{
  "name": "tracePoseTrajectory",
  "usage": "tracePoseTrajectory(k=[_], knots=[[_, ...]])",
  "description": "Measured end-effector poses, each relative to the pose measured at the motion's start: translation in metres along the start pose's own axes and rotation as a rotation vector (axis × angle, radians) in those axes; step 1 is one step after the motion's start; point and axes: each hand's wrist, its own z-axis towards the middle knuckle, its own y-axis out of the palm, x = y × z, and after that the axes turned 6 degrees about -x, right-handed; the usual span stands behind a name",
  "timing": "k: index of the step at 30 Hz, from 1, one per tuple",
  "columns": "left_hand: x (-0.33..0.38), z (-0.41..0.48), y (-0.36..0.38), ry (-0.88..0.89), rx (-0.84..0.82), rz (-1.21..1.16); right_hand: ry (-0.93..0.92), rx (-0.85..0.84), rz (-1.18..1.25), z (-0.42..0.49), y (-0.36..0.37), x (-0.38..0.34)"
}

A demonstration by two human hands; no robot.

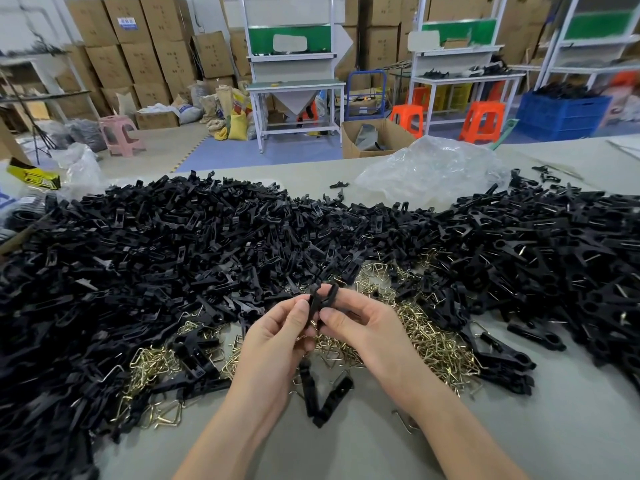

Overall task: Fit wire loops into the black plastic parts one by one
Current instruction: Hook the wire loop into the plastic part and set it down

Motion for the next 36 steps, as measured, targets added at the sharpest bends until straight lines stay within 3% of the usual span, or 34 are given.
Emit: tracePoseTrajectory(k=[19,25,32,36], knots=[[-0.002,-0.001,0.0,0.036,0.013,0.153,0.009,0.015,0.086,0.001,0.002,0.002],[-0.001,-0.006,-0.001,0.136,0.018,0.425,-0.009,-0.005,0.106,0.001,0.003,0.0],[0.0,-0.012,-0.006,0.488,-0.089,1.111,0.025,0.005,0.056,0.0,0.002,-0.002],[0.002,-0.009,-0.011,0.452,-0.068,1.149,0.037,0.017,0.119,0.0,0.001,-0.004]])
